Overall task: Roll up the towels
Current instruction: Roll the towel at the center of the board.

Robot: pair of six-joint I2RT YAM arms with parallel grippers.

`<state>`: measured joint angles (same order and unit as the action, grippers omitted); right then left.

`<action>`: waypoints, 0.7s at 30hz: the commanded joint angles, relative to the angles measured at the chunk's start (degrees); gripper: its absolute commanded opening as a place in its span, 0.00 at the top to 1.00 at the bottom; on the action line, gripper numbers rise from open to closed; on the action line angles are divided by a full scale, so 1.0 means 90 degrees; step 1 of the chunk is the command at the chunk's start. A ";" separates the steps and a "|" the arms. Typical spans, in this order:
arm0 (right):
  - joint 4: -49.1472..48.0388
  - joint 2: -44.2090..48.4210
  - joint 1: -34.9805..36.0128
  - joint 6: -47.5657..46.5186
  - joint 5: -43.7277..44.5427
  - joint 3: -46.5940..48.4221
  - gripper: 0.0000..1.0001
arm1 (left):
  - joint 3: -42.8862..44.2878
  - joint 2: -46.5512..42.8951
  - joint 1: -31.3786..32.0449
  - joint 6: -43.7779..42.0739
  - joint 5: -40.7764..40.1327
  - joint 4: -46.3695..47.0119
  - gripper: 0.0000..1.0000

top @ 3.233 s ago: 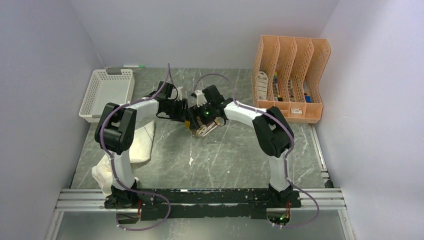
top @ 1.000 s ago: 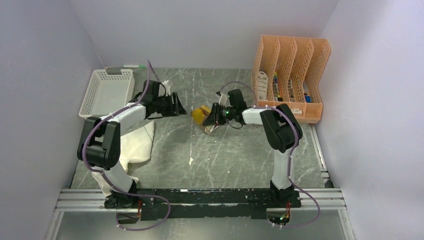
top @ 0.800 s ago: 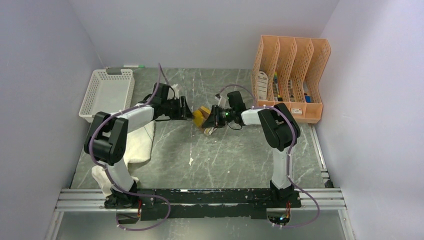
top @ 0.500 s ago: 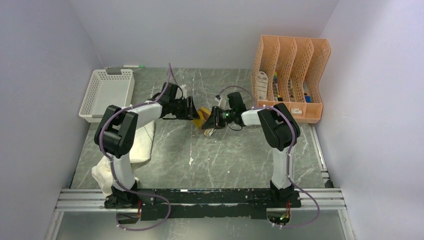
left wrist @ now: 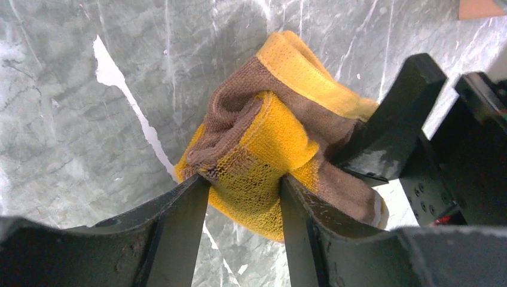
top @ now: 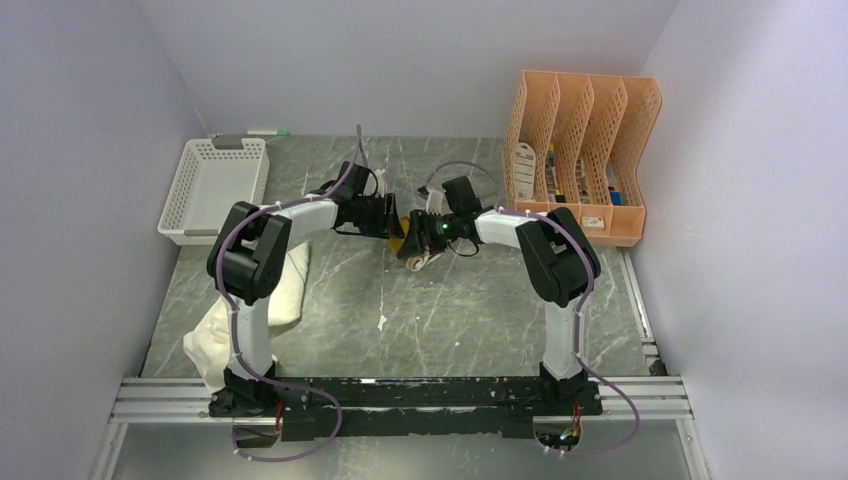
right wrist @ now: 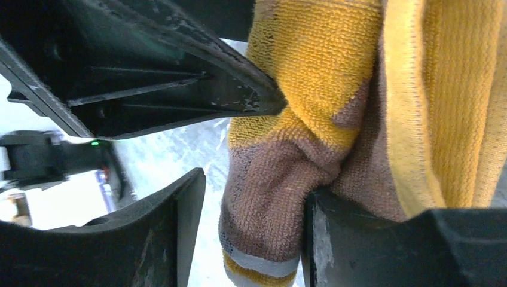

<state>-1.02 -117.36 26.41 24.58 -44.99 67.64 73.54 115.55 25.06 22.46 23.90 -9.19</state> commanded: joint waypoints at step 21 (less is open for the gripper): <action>0.1503 0.1423 0.2314 -0.3175 0.6536 0.0364 0.01 | 0.0237 0.0812 0.0153 -0.0591 -0.0252 -0.0783 0.41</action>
<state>14.37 -103.37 43.99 -1.50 4.36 71.02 76.69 117.91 25.41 19.25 24.08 -11.40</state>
